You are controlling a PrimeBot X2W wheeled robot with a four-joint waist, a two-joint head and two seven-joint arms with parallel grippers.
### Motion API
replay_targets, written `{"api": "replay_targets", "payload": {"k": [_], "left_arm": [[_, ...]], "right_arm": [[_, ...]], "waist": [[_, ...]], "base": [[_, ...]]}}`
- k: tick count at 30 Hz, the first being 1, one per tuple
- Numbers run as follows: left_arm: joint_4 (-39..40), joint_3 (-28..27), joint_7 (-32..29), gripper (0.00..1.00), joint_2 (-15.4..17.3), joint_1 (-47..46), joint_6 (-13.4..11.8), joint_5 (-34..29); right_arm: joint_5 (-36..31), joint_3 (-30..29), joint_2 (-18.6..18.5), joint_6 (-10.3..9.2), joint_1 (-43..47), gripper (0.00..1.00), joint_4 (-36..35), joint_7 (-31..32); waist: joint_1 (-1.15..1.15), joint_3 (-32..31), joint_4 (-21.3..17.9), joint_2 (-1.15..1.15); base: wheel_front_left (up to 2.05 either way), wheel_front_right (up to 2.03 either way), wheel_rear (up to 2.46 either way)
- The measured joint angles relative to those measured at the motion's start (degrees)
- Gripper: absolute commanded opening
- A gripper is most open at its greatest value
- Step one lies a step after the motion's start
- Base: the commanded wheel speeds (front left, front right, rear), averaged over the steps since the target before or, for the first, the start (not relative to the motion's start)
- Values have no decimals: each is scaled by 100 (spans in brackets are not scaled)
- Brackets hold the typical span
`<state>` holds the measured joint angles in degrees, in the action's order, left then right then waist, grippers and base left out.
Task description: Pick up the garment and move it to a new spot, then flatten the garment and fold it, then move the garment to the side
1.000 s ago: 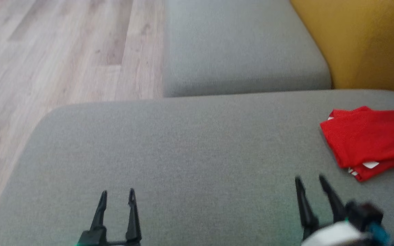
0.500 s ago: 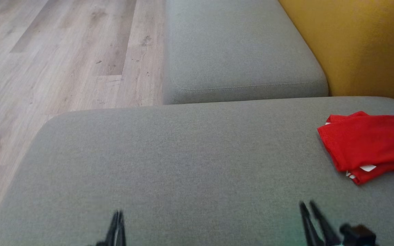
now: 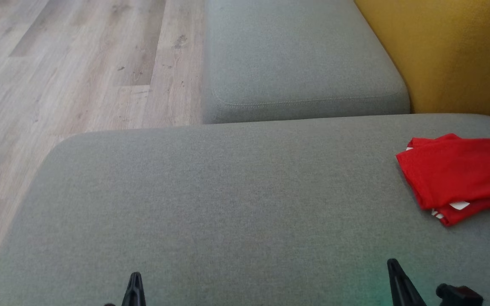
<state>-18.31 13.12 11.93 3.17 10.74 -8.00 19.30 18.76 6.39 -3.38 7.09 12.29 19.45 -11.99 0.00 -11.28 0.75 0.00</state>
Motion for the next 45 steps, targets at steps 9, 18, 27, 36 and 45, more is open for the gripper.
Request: {"api": "replay_targets", "payload": {"k": [9, 18, 27, 36, 45], "left_arm": [[10, -110, -145, 0, 0, -121, 153, 643], [18, -232, -288, 0, -1, -180, 253, 1166], [27, -397, -439, 0, -1, -289, 355, 1741], [54, -577, -590, 0, -9, -389, 504, 2385], [73, -694, -743, 0, -16, -511, 608, 2971]], "right_arm": [[644, -132, 4, 0, -170, 0, -26, 157], [1169, -224, 31, 0, -235, 0, -42, 301], [1749, -339, 40, 0, -382, 0, -73, 446], [2397, -479, 53, 0, -475, 0, -111, 604], [2993, -569, 60, 0, -638, 0, -134, 756]], "waist": [[0, 102, -7, 0], [0, 185, -12, 0], [0, 277, -18, 0], [0, 379, -25, 0], [-1, 472, -31, 0]], "base": [[0, 0, 0], [0, 0, 0], [0, 0, 0], [0, 0, 0], [0, 0, 0]]}}
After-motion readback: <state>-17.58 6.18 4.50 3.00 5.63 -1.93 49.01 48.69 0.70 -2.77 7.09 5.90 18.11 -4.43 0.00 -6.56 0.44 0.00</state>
